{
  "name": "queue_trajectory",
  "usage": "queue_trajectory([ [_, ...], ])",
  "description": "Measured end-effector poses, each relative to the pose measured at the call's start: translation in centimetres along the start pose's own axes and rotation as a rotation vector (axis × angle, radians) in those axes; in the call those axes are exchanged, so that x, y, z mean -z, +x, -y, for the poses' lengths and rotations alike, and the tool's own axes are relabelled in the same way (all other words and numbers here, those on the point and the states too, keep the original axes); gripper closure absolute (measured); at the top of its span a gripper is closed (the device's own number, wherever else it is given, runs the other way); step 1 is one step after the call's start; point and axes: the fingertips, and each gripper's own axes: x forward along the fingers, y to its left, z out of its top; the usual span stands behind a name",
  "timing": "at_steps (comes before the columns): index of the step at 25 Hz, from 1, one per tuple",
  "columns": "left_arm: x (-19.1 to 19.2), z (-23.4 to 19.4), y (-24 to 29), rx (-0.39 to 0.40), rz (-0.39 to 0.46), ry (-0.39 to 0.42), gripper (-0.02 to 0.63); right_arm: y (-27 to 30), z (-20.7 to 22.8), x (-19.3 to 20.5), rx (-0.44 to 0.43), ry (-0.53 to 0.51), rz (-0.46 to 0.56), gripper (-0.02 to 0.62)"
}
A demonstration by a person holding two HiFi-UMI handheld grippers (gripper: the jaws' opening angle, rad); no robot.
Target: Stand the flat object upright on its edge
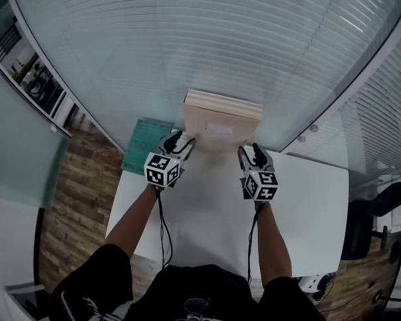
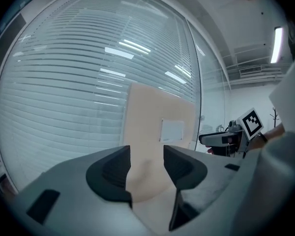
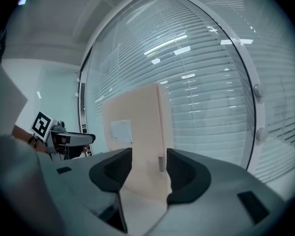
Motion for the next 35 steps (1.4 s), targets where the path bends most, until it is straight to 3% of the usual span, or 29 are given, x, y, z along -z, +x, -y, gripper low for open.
queue_trajectory([
  [13,0.9,6.6,-5.3,0.038,0.022,-0.005,0.509,-7.1,-1.9,1.4,-0.028,-0.014,-0.014,0.541],
  [23,1.9,12.0,-7.9,0.003,0.039,-0.004,0.561,-13.0,-2.4,3.1,-0.105,-0.033,-0.020,0.571],
  [35,3.4,21.5,-10.0,-0.042,0.039,-0.032,0.585,-21.9,1.1,4.5,-0.173,-0.043,-0.008,0.574],
])
